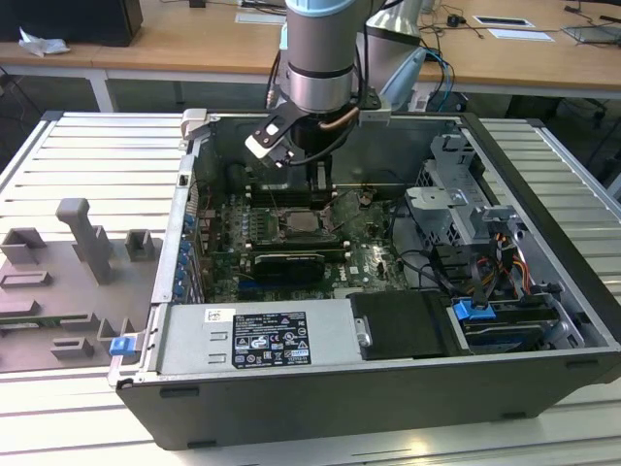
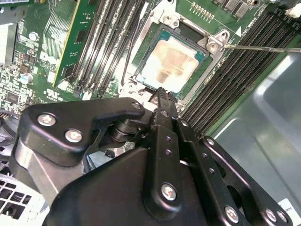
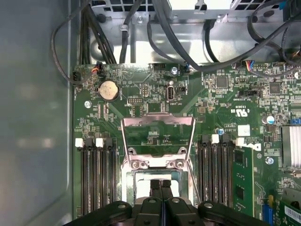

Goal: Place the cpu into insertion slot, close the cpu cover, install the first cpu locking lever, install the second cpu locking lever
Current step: 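Close the cpu cover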

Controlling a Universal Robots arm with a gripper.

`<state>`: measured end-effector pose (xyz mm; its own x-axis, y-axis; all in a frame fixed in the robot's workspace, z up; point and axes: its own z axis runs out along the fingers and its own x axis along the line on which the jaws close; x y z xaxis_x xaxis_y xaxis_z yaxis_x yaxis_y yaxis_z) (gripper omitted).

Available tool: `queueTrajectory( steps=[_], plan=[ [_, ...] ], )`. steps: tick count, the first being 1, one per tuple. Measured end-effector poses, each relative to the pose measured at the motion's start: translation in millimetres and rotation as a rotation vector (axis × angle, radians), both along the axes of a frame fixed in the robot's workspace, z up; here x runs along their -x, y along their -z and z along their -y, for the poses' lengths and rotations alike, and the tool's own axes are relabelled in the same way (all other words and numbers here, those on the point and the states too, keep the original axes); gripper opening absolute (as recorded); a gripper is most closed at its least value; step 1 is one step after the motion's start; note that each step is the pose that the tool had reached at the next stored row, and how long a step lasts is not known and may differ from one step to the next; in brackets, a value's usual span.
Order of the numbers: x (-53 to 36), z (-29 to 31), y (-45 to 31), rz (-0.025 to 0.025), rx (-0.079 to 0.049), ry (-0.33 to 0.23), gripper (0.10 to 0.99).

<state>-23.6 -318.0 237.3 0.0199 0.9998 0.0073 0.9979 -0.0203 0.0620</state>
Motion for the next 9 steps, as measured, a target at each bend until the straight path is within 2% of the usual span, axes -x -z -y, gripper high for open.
queueTrajectory(
  steps=[6,9],
  plan=[
    [-0.6,0.0,-4.5,0.0001,0.000,0.000,0.106],
    [-4.2,0.0,-4.7,0.0000,0.000,0.000,0.106]
  ],
)
